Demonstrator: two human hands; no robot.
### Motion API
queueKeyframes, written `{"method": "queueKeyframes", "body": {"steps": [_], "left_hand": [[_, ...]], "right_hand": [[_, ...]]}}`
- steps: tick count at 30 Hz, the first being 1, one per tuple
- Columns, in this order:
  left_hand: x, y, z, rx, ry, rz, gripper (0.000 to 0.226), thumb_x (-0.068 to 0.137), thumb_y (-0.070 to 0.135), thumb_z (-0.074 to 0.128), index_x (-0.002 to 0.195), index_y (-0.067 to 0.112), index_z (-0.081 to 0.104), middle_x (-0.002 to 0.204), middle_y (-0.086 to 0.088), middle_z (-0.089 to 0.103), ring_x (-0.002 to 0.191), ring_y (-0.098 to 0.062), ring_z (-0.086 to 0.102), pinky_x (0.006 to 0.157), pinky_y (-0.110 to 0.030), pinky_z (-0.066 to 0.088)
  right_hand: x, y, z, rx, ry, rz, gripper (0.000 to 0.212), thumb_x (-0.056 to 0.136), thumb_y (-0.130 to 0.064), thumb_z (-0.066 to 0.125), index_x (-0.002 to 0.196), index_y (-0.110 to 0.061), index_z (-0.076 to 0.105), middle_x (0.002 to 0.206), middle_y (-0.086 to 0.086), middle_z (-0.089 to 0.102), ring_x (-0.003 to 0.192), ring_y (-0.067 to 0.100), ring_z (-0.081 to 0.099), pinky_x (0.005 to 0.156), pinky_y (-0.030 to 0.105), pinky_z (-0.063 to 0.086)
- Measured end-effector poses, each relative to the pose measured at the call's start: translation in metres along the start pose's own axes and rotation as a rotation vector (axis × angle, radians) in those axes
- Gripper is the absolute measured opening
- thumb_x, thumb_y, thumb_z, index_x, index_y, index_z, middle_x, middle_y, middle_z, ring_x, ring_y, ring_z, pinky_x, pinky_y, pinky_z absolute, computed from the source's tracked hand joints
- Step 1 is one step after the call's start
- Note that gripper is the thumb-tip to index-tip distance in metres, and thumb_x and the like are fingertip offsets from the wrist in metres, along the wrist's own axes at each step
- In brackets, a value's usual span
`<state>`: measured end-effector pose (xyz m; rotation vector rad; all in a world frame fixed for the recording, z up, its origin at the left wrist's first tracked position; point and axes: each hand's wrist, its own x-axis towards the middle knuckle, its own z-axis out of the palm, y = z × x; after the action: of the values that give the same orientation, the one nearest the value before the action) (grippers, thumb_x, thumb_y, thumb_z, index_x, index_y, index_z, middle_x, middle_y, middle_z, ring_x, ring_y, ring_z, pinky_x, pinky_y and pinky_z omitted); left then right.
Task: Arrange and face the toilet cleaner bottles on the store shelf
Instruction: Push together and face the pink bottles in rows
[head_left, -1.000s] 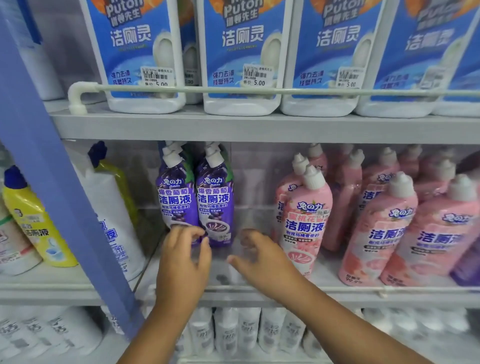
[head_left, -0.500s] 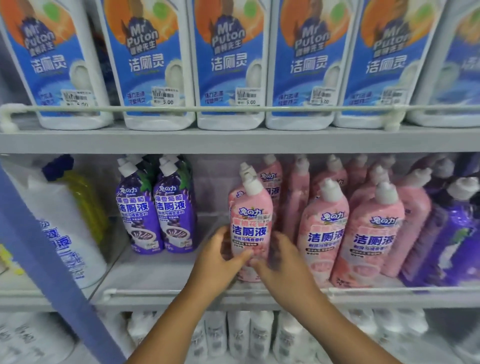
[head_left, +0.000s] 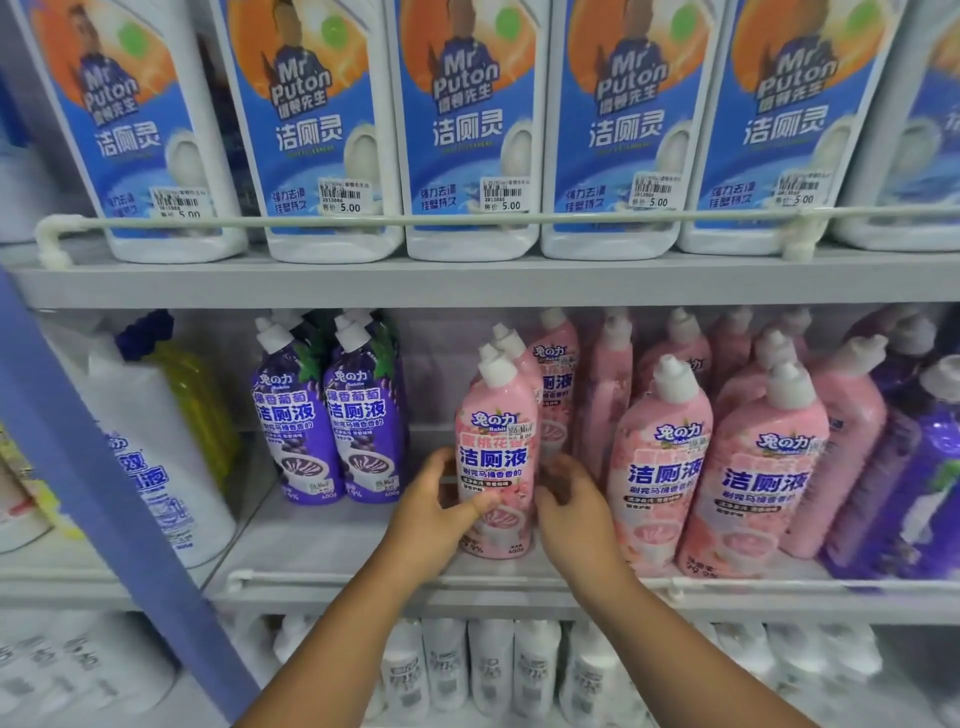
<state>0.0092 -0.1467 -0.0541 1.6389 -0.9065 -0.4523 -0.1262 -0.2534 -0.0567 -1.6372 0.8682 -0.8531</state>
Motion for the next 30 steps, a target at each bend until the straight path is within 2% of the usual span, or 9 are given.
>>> {"method": "queueKeyframes", "body": {"steps": [5,9,11,15,18,20,22,27,30], "left_hand": [[0.002,-0.006,-0.006,-0.032,-0.022,0.012,0.05,0.08,0.018,0.082,0.118,0.037,0.056,0.113,0.01,0.072,0.102,-0.002,0.069,0.088,-0.03,0.058],[0.005,-0.008,-0.014,-0.097,-0.013,-0.005,0.05,0.081,0.013,0.08,0.12,0.034,0.057,0.113,0.01,0.073,0.102,-0.003,0.069,0.082,-0.022,0.057],[0.007,-0.011,-0.017,-0.124,-0.003,-0.007,0.051,0.08,0.011,0.08,0.12,0.034,0.057,0.113,0.011,0.073,0.104,-0.005,0.07,0.084,-0.025,0.057],[0.007,-0.013,-0.019,-0.149,0.009,-0.009,0.051,0.079,0.012,0.081,0.118,0.035,0.057,0.113,0.011,0.074,0.102,-0.006,0.071,0.087,-0.03,0.057],[0.01,-0.015,-0.022,-0.158,0.017,-0.015,0.053,0.079,0.014,0.081,0.123,0.031,0.057,0.115,0.008,0.073,0.104,-0.009,0.071,0.089,-0.034,0.057],[0.013,-0.017,-0.023,-0.151,0.038,-0.013,0.052,0.08,0.013,0.08,0.122,0.033,0.057,0.113,0.01,0.074,0.103,-0.008,0.071,0.088,-0.033,0.057],[0.015,-0.017,-0.023,-0.15,0.057,-0.011,0.05,0.081,0.011,0.079,0.118,0.036,0.057,0.109,0.013,0.075,0.102,-0.006,0.071,0.086,-0.03,0.057],[0.019,-0.019,-0.025,-0.139,0.094,0.0,0.049,0.086,0.009,0.075,0.123,0.032,0.055,0.11,0.016,0.072,0.1,0.0,0.069,0.077,-0.017,0.056],[0.022,-0.017,-0.018,-0.123,0.09,0.018,0.049,0.086,0.007,0.074,0.12,0.036,0.054,0.107,0.02,0.071,0.095,0.007,0.068,0.071,-0.009,0.053]], "right_hand": [[0.017,0.008,0.014,0.084,-0.039,0.029,0.054,0.081,-0.017,0.06,0.118,-0.058,0.059,0.126,-0.013,0.068,0.121,0.012,0.062,0.106,0.044,0.051],[0.032,0.014,0.02,0.076,-0.118,0.014,0.052,0.088,-0.011,0.065,0.123,-0.049,0.06,0.12,-0.014,0.071,0.115,0.008,0.065,0.104,0.042,0.053],[0.04,0.014,0.025,0.074,-0.152,-0.001,0.048,0.089,-0.011,0.062,0.125,-0.042,0.06,0.12,-0.01,0.072,0.115,0.012,0.067,0.101,0.046,0.054],[0.051,0.006,0.037,0.057,-0.146,-0.011,0.04,0.09,-0.015,0.057,0.117,-0.044,0.062,0.115,-0.011,0.073,0.113,0.015,0.068,0.1,0.047,0.054],[0.06,-0.002,0.043,0.066,-0.128,0.033,0.053,0.095,-0.006,0.053,0.109,-0.057,0.058,0.11,-0.021,0.07,0.112,0.013,0.065,0.1,0.041,0.054],[0.065,-0.002,0.044,0.076,-0.126,0.042,0.065,0.095,-0.003,0.052,0.103,-0.067,0.057,0.112,-0.022,0.069,0.114,0.014,0.065,0.1,0.042,0.054],[0.068,0.0,0.044,0.069,-0.139,0.048,0.065,0.095,-0.006,0.054,0.102,-0.07,0.056,0.116,-0.02,0.069,0.115,0.016,0.065,0.099,0.046,0.055],[0.053,-0.001,0.034,0.01,-0.13,0.036,0.037,0.094,-0.023,0.058,0.124,-0.045,0.058,0.121,-0.014,0.07,0.113,0.015,0.066,0.099,0.044,0.055],[0.022,-0.007,0.018,-0.085,-0.118,0.074,0.044,0.098,-0.032,0.057,0.141,-0.029,0.05,0.127,-0.004,0.063,0.12,0.018,0.059,0.101,0.031,0.046]]}}
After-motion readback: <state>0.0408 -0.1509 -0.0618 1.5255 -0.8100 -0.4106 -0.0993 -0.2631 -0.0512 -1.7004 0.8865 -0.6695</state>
